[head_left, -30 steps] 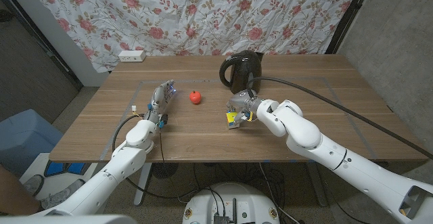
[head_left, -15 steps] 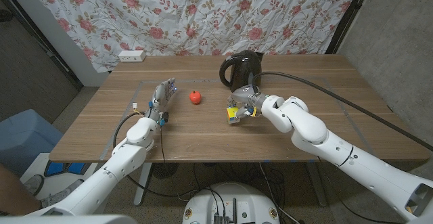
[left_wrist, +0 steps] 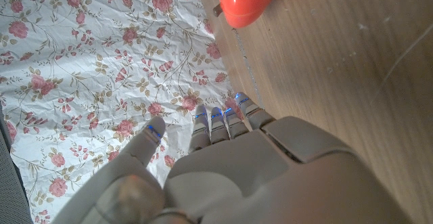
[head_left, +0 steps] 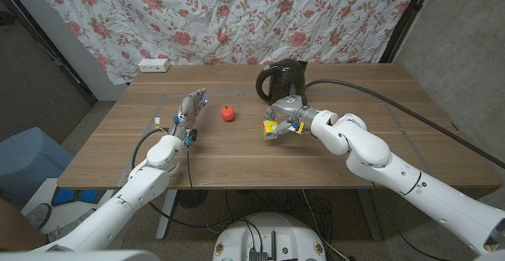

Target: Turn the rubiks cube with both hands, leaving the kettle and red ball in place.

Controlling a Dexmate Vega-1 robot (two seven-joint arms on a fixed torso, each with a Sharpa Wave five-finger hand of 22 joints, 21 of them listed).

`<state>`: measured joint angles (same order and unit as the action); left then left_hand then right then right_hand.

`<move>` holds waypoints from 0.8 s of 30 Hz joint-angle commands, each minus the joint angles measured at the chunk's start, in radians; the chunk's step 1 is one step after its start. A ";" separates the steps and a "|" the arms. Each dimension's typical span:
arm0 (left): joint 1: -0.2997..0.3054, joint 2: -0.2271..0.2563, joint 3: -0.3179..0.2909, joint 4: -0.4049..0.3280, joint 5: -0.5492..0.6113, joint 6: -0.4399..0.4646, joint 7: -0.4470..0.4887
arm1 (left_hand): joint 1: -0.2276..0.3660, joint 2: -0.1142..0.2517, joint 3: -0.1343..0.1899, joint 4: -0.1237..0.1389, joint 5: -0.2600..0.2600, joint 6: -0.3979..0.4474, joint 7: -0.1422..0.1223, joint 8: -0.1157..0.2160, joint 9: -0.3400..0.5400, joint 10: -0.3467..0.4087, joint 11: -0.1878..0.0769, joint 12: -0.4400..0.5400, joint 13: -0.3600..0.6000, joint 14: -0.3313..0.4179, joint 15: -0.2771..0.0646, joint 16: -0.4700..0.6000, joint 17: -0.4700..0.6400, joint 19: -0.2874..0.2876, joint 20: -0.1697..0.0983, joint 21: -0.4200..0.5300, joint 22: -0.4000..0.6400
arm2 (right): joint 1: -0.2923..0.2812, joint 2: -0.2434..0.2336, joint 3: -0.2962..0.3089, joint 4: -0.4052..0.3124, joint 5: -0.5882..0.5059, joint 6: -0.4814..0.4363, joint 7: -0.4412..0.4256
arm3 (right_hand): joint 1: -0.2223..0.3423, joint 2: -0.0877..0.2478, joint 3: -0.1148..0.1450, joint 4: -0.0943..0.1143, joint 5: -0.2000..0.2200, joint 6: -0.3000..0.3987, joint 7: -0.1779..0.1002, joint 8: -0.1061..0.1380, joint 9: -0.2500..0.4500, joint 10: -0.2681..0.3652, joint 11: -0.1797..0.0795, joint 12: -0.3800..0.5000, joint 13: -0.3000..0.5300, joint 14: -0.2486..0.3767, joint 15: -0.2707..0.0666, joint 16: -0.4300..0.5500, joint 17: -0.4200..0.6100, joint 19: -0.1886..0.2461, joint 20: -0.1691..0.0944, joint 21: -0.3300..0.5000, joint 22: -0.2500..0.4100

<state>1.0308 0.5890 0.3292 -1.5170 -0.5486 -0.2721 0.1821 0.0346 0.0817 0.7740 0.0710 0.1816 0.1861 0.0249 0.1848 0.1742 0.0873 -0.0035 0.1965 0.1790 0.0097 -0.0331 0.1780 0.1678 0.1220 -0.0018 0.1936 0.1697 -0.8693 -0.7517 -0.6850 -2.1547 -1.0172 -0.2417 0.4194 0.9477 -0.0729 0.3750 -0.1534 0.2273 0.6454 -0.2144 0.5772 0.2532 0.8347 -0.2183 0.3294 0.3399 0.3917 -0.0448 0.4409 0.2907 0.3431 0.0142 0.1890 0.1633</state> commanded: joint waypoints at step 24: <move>0.040 0.041 0.018 -0.179 0.102 0.065 0.070 | 0.004 0.074 -0.003 -0.021 0.001 0.048 -0.023 0.012 0.004 0.025 -0.002 0.006 0.003 0.025 -0.014 0.003 -0.001 0.020 -0.004 0.004 0.003 | -0.091 -0.027 0.089 0.026 0.286 -0.028 -0.337 | 0.012 0.028 -0.006 -0.001 -0.001 0.034 -0.006 0.021 0.003 0.036 -0.002 0.008 0.013 0.035 -0.147 0.014 0.007 0.029 -0.019 0.004 0.003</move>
<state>1.0754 0.6287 0.3282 -1.6585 -0.4968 -0.2154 0.2315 0.0346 0.0817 0.7669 0.0555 0.1816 0.2220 0.0001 0.1928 0.1742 0.1003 -0.0056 0.1965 0.1789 0.0257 -0.0319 0.1781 0.1651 0.1311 -0.0036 0.1936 0.1697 -0.9370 -0.7736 -0.6170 -2.1459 -0.8167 -0.2682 0.1895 0.9449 -0.0701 0.3736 -0.1547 0.2230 0.6524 -0.2074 0.5922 0.2532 0.8525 -0.2180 0.3327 0.3510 0.4186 -0.0429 0.4480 0.2952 0.3609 -0.0037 0.1890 0.1633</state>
